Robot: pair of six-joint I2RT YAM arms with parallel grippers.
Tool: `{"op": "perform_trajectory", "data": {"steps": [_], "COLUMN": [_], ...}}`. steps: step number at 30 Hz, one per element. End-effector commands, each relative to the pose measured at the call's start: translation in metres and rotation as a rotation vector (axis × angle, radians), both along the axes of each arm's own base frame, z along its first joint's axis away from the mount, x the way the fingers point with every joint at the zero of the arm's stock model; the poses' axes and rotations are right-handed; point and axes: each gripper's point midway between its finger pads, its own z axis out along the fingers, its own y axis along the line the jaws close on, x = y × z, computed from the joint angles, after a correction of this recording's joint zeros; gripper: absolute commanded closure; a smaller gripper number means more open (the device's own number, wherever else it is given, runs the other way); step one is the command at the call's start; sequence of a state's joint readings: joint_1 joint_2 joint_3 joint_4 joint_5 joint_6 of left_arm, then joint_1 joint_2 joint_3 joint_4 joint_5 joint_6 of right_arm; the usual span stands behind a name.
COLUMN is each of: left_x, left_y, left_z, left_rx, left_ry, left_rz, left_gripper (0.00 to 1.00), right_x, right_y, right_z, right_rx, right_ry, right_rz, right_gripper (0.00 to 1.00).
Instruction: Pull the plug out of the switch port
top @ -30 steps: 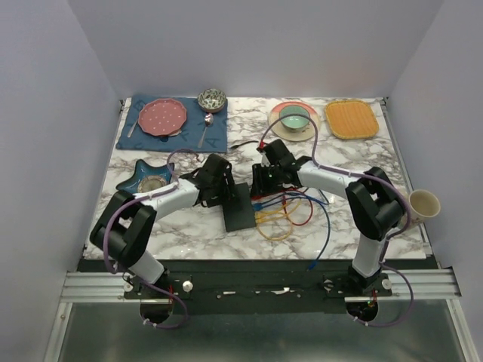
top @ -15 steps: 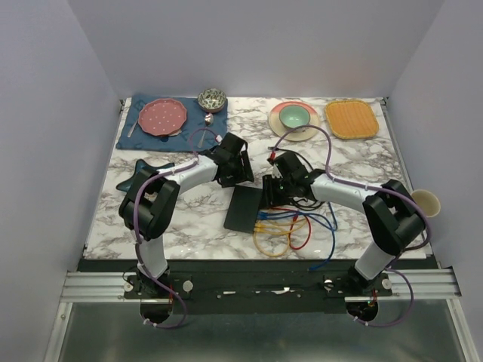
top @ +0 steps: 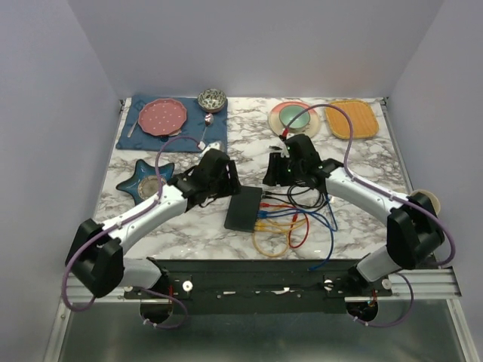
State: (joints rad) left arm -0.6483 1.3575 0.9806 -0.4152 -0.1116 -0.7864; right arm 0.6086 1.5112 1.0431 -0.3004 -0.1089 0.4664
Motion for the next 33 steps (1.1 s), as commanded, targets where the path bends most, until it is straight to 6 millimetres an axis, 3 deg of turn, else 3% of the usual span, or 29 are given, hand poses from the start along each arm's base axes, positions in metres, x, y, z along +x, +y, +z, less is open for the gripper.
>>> {"op": "perform_trajectory", "data": {"steps": [1,4,5,6,9,15,20,24,25,32,33], "left_x": [-0.064,-0.090,-0.094,-0.100,-0.112,-0.147,-0.168,-0.164,-0.162,-0.118,-0.111], "left_y": [0.012,0.012,0.012,0.012,0.006,-0.018,-0.025,-0.031,-0.030,-0.024,-0.023], "left_z": [-0.036,-0.044,-0.047,-0.051,-0.060,-0.078,-0.103,-0.120,-0.127,-0.143,-0.142], "left_rx": [0.077,0.123,0.138,0.156,0.147,0.030,0.001,0.031,0.053,0.140,0.131], "left_ry": [0.098,0.127,0.135,0.147,0.175,0.268,0.363,0.405,0.421,0.419,0.421], "left_rz": [-0.056,-0.125,-0.141,-0.167,-0.235,-0.441,-0.526,-0.528,-0.516,-0.380,-0.360], "left_gripper": [0.30,0.40,0.44,0.54,0.68,0.83,0.86,0.88,0.88,0.88,0.88], "right_x": [0.023,0.038,0.041,0.044,0.053,0.048,0.039,0.023,0.011,-0.030,-0.032], "right_y": [-0.013,-0.004,-0.002,0.003,0.009,0.001,-0.005,-0.017,-0.024,-0.035,-0.034], "right_z": [-0.032,-0.037,-0.051,-0.052,-0.061,-0.079,-0.085,-0.094,-0.104,-0.111,-0.103], "right_rx": [-0.052,-0.040,-0.052,-0.044,-0.046,-0.093,-0.113,-0.140,-0.153,-0.141,-0.126], "right_ry": [0.086,0.100,0.129,0.135,0.156,0.185,0.198,0.210,0.238,0.258,0.235], "right_rz": [-0.071,-0.094,-0.094,-0.091,-0.095,-0.106,-0.093,-0.093,-0.094,-0.052,-0.047], "right_gripper": [0.45,0.49,0.52,0.53,0.57,0.58,0.59,0.60,0.60,0.61,0.61]}}
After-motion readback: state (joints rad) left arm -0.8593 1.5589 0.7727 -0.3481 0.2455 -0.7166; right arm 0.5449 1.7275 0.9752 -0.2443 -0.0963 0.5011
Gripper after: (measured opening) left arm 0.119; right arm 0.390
